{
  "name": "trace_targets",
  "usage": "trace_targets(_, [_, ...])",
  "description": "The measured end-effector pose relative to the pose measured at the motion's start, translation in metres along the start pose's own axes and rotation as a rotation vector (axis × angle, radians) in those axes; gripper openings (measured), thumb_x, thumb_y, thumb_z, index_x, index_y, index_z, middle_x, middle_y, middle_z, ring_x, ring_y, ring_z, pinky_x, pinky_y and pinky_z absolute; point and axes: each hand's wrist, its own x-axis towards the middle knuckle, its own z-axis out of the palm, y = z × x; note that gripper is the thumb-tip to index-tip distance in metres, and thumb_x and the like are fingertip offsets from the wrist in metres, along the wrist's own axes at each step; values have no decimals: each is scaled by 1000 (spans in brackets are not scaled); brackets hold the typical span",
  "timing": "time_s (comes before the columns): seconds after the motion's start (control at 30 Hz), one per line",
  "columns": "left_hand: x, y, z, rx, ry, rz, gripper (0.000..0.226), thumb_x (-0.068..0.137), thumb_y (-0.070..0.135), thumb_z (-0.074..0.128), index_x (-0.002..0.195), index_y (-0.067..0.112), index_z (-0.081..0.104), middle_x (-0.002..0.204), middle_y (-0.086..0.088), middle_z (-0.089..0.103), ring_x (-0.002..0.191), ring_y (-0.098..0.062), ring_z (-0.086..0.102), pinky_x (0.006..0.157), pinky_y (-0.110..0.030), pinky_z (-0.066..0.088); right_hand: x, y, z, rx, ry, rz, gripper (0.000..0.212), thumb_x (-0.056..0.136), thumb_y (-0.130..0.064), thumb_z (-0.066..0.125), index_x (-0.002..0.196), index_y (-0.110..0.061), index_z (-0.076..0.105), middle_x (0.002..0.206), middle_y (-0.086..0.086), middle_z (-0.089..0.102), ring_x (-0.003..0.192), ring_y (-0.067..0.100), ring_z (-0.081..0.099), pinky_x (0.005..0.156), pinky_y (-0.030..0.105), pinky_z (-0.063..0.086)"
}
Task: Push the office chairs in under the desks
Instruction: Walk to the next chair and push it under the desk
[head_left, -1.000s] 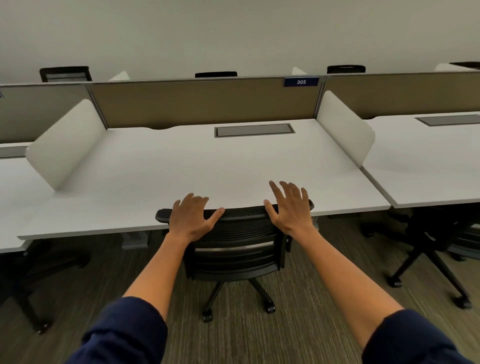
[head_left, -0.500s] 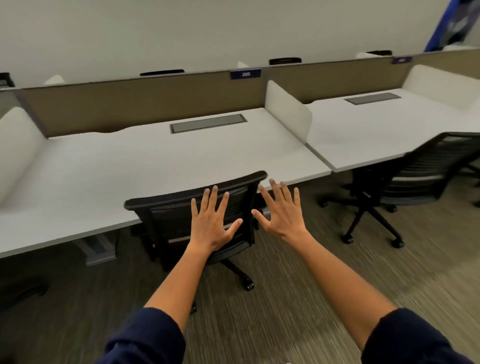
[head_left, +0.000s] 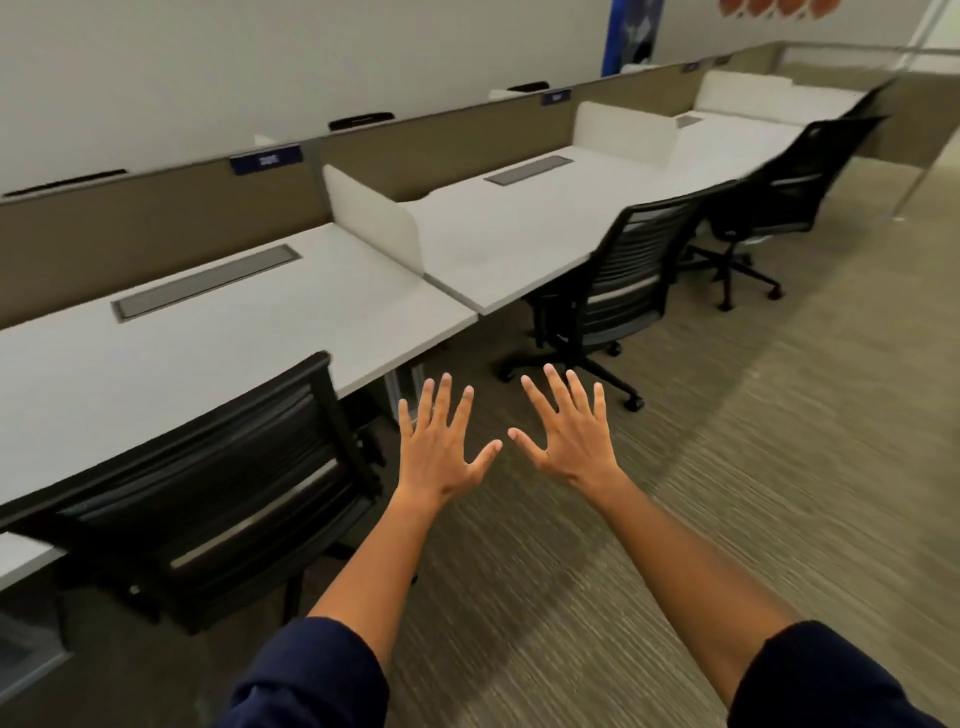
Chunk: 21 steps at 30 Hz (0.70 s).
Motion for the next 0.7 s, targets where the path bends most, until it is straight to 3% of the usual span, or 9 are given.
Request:
trace_targets(0.27, [72,179,27,41,-9,186,92,88,81,15,162,27,3,169,-7,-14,155,-28,-17,123,-60,-7,-53,200,-20,-15,23,141,84,89,-80,15,159,-35,9,169,8,8,155,35,9,122,64,4])
trace_targets(0.7, [179,388,61,-15,-27,347,90,93,76,26,162,24,4,170,-8,-10,156,-29,-13,123,-60,-5,-71,419,-51,-91,49,313,84,90,-80,18,159,-36,2,169,8,3,155,36,5,122,64,1])
